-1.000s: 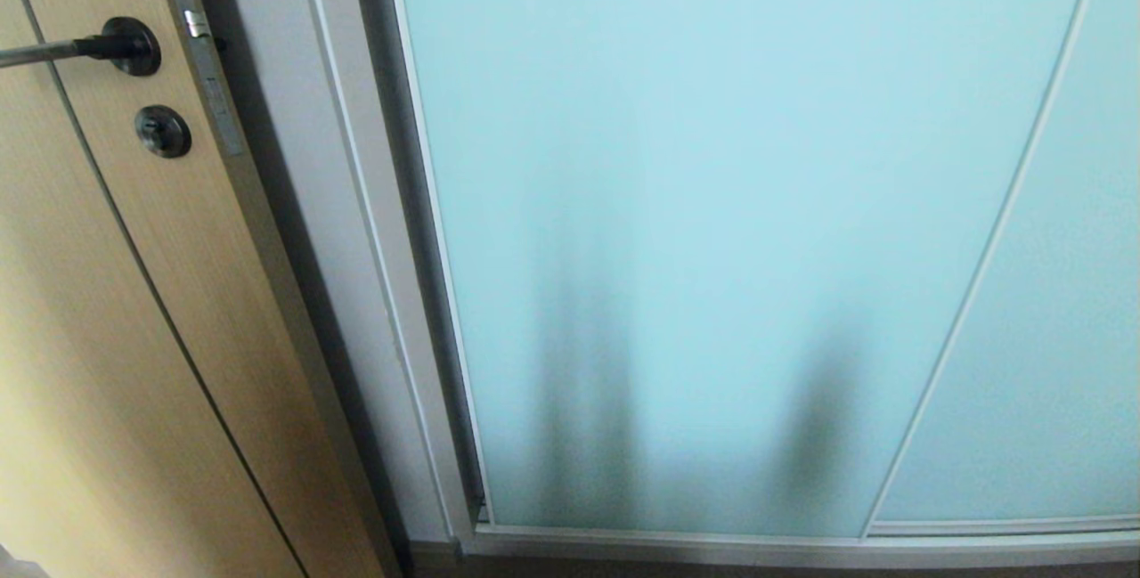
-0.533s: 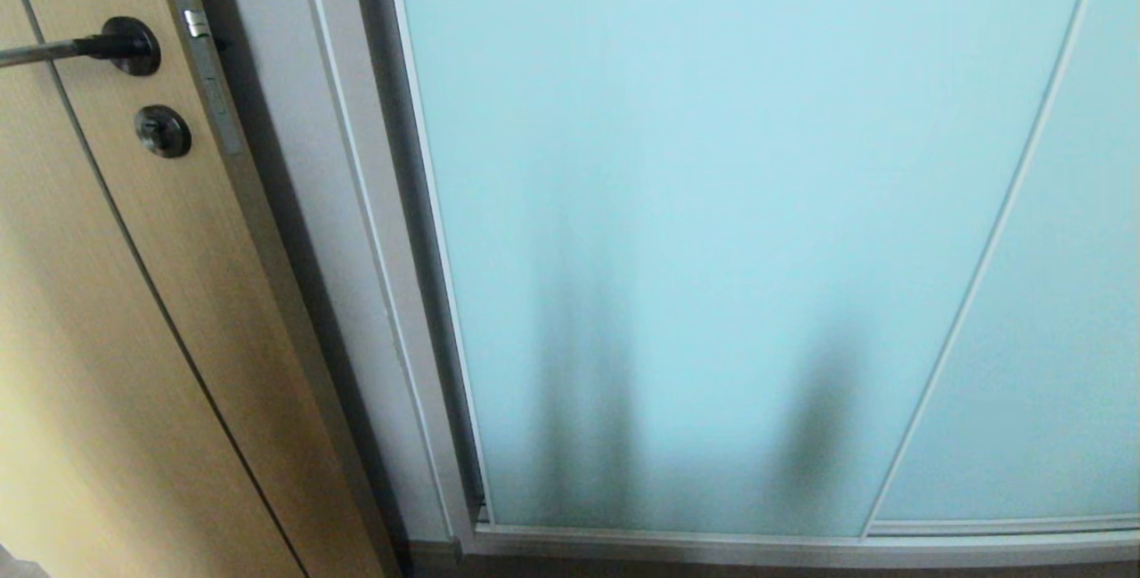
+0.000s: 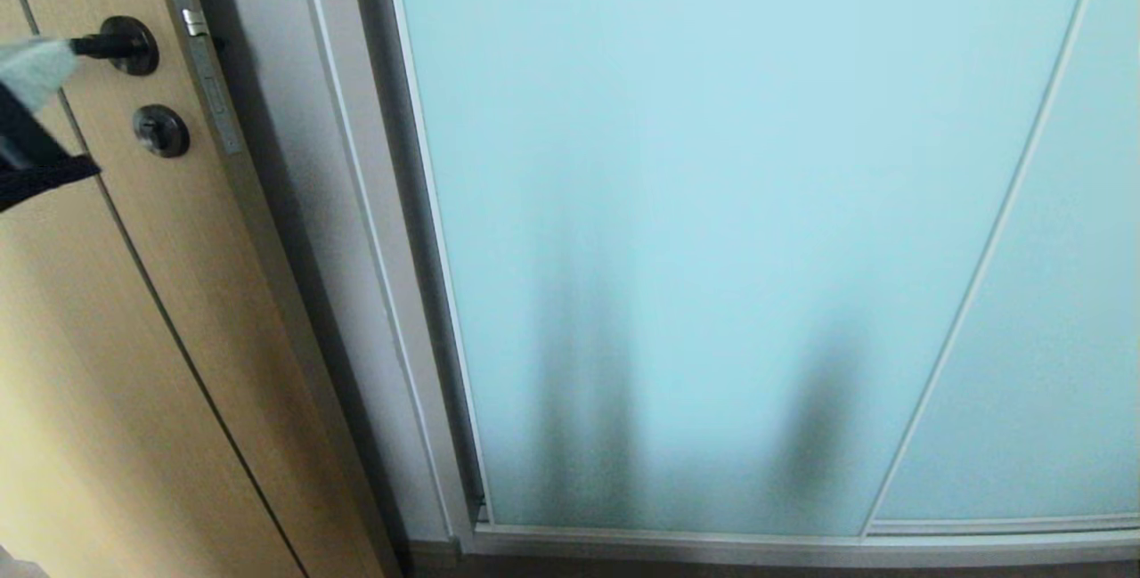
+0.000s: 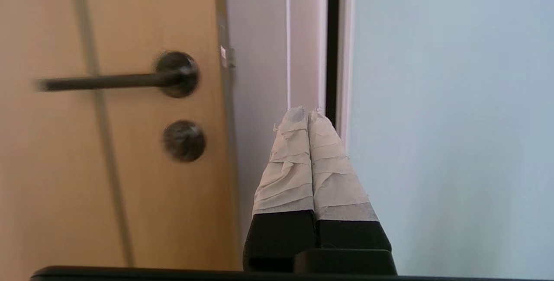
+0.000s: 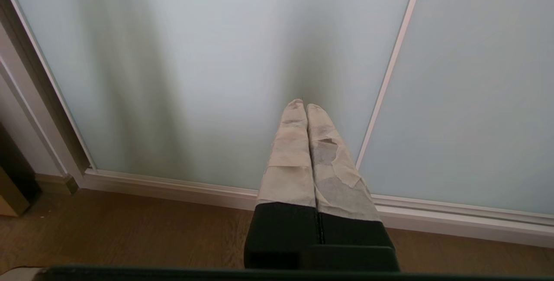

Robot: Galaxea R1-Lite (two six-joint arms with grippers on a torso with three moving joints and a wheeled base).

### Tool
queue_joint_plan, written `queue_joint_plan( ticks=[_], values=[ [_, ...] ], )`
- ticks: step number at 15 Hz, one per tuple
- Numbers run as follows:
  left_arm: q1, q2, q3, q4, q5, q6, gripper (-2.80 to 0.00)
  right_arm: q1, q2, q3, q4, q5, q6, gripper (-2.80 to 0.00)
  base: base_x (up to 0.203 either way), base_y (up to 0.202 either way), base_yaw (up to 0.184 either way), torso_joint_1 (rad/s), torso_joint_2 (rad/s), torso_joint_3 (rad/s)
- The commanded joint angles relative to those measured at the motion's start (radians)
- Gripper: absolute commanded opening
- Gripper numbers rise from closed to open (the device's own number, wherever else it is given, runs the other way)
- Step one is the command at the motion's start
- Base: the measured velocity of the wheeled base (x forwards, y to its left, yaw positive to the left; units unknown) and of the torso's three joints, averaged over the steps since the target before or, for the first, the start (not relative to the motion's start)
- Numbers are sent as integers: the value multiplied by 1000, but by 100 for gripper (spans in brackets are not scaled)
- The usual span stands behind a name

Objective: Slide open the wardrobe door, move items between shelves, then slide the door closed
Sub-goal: Open the door

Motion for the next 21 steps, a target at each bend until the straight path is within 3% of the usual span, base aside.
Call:
queue_joint_plan(
  ticks=[1, 3, 6, 11, 18, 21],
  values=[
    [0, 273, -36, -123, 7, 1, -280, 0, -2, 0, 0, 0, -1, -280, 0, 0, 0, 0, 0, 0],
    [-7, 377, -72, -230, 10, 1, -280, 0, -2, 0, 0, 0, -1, -280, 0, 0, 0, 0, 0, 0],
    [-29, 453, -152, -254, 10, 0, -280, 0, -2, 0, 0, 0, 1, -280, 0, 0, 0, 0, 0, 0],
    [-47, 497, -230, -112, 1, -8, -280, 0, -2, 0, 0, 0, -1, -280, 0, 0, 0, 0, 0, 0],
    [-52, 634, -426, -48, 52, -2, -280, 0, -2, 0, 0, 0, -1, -280, 0, 0, 0, 0, 0, 0],
    [-54, 667, -454, -41, 57, -2, -280, 0, -2, 0, 0, 0, -1, -280, 0, 0, 0, 0, 0, 0]
  ],
)
